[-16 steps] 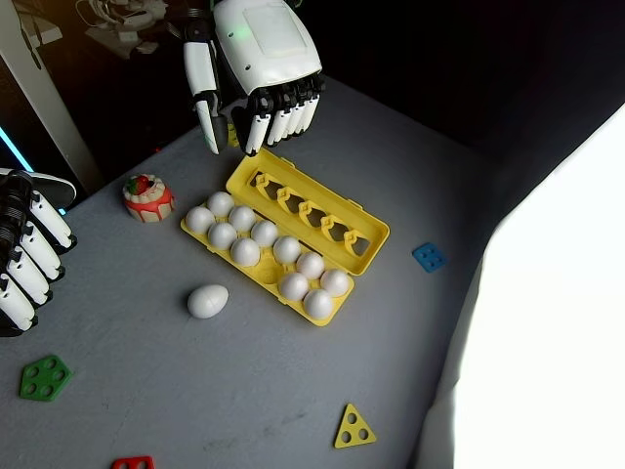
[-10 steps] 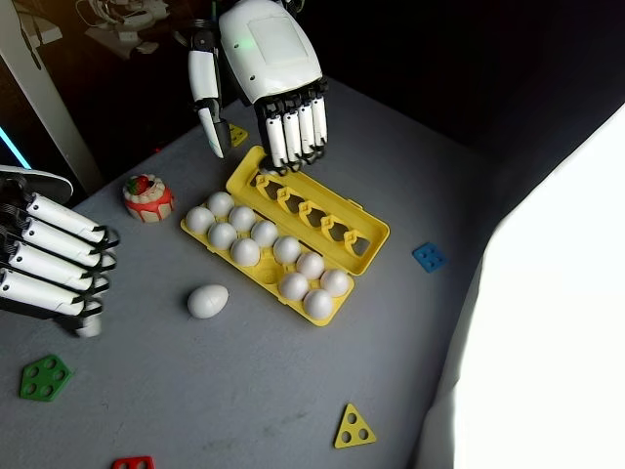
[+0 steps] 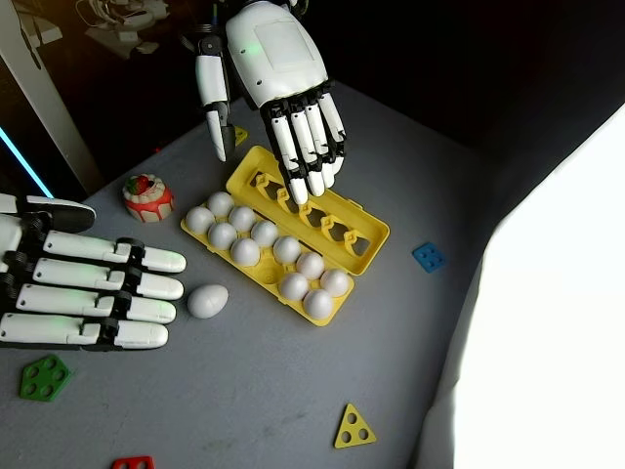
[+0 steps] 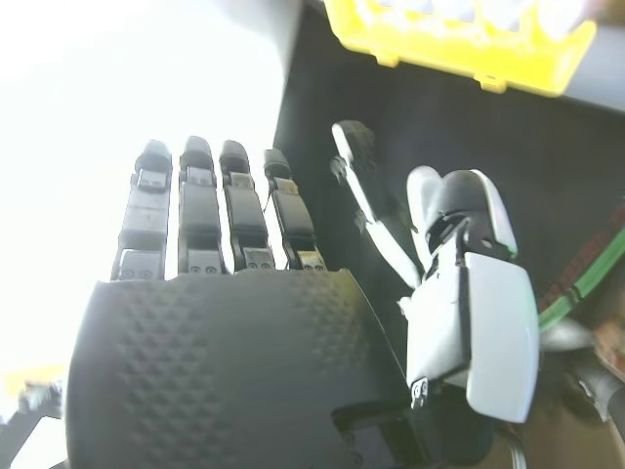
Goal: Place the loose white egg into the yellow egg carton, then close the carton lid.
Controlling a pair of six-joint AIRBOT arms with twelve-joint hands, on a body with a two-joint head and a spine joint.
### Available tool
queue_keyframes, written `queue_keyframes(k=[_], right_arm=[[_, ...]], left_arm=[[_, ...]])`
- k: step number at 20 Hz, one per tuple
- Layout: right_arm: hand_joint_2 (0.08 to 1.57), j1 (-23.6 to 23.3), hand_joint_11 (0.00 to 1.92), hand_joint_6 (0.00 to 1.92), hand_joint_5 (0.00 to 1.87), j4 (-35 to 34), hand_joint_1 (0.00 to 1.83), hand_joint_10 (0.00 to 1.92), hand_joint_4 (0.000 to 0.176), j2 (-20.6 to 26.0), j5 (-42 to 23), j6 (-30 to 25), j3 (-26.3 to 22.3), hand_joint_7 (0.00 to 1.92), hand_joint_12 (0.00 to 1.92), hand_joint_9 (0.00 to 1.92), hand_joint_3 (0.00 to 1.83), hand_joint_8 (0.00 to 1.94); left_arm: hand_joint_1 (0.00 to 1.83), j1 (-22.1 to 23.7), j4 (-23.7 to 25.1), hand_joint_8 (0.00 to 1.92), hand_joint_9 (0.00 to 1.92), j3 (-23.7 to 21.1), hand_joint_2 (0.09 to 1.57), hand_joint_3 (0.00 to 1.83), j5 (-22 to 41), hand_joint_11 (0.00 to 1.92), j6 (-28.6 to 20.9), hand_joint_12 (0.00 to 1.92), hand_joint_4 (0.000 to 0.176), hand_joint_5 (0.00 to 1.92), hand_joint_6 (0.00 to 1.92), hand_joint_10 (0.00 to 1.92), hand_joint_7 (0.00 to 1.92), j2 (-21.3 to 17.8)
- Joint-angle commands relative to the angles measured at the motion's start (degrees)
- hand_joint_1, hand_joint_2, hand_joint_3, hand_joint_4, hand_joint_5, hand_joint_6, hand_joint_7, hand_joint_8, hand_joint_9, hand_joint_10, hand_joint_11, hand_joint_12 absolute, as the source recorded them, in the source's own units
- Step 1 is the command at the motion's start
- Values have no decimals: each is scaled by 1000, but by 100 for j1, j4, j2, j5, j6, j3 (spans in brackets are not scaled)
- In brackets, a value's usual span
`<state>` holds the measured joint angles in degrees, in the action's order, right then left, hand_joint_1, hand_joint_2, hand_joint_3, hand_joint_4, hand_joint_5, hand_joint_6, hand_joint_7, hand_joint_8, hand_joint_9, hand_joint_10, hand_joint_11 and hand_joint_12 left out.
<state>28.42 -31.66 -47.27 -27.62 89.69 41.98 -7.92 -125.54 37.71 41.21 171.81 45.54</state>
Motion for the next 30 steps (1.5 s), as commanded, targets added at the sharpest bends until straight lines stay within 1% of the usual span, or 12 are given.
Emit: queue_keyframes(k=[1, 3, 5, 10, 16, 18, 19, 20, 21, 23, 28, 30], right_arm=[[1005, -99, 0, 0, 0, -562, 747, 1, 22, -78, -439, 586, -13, 0, 0, 14, 0, 0], [996, -188, 0, 41, 102, -1615, 1108, 7, 42, -287, -442, 1515, -6, 0, 0, 28, 0, 0], [1006, -270, 0, 56, 148, -2144, 1201, 14, 46, -447, -437, 1892, -2, 20, 0, 45, 0, 7], [1053, -692, 0, 46, 157, -3134, 1203, 18, 41, -899, -359, 1954, 116, 26, 0, 61, 0, 6], [1064, -1261, 29, 32, 146, -5613, 1152, 9, 54, -1347, -422, 2808, 362, 0, 17, 46, 0, 0], [1063, -1258, 0, 34, 157, -5819, 1142, 5, 50, -1514, -505, 2816, 448, 0, 6, 37, 0, 0], [1066, -1222, 10, 35, 162, -5943, 1131, 6, 53, -1630, -545, 2827, 531, 0, 11, 40, 0, 0], [1059, -1178, 5, 10, 191, -6221, 1146, 4, 57, -1780, -554, 2872, 679, 0, 275, 40, 0, 0], [1059, -1157, 5, 10, 191, -6397, 1146, 4, 57, -1848, -560, 2891, 758, 0, 275, 40, 0, 0], [1057, -1126, 0, 24, 253, -6637, 1141, 4, 54, -2014, -601, 2921, 951, 4, 555, 45, 0, 1], [1090, -956, 0, 63, 349, -6690, 1110, 2, 38, -2398, -736, 2649, 1310, 29, 447, 26, 0, 2], [1092, -879, 0, 74, 354, -6690, 1131, 9, 21, -2510, -736, 2604, 1437, 40, 205, 16, 0, 1]], left_arm=[[303, 3, 311, 1, 225, -35, 1311, 4, -192, 0, -3, 758, 16, 207, 2, 1, 208, -4], [337, -112, 289, 0, 228, -25, 1308, 2, -194, 0, -3, 743, 17, 207, 1, 2, 208, -4], [319, -213, 307, 3, 241, -28, 1315, 4, -204, 0, -2, 772, 19, 192, 0, 5, 221, -4], [319, -418, 320, 1, 256, 16, 1318, 3, -230, 0, -2, 769, 16, 222, 8, 3, 238, 18], [341, -489, 319, 4, 281, 189, 1313, 0, -505, 0, -2, 821, 15, 206, 4, 10, 257, 14], [312, -488, 296, 2, 259, 204, 1320, 1, -510, 0, -2, 801, 6, 197, 2, 1, 231, 15], [316, -488, 289, 0, 243, 218, 1319, 0, -511, 0, -2, 801, 12, 199, 2, 0, 216, 16], [333, -491, 289, 3, 240, 237, 1309, 0, -522, 0, -2, 793, 20, 200, 2, 2, 210, 15], [333, -495, 289, 3, 240, 242, 1309, 0, -524, 0, -2, 793, 20, 200, 2, 2, 210, 14], [370, -505, 291, 6, 265, 247, 1297, 0, -524, 0, -2, 853, 15, 226, 7, 7, 240, 12], [289, -524, 292, 5, 260, 265, 1307, 0, -524, 0, -2, 831, 18, 222, 8, 5, 235, 5], [290, -525, 291, 1, 256, 269, 1308, 1, -524, 0, -2, 834, 18, 201, 0, 2, 232, 5]])
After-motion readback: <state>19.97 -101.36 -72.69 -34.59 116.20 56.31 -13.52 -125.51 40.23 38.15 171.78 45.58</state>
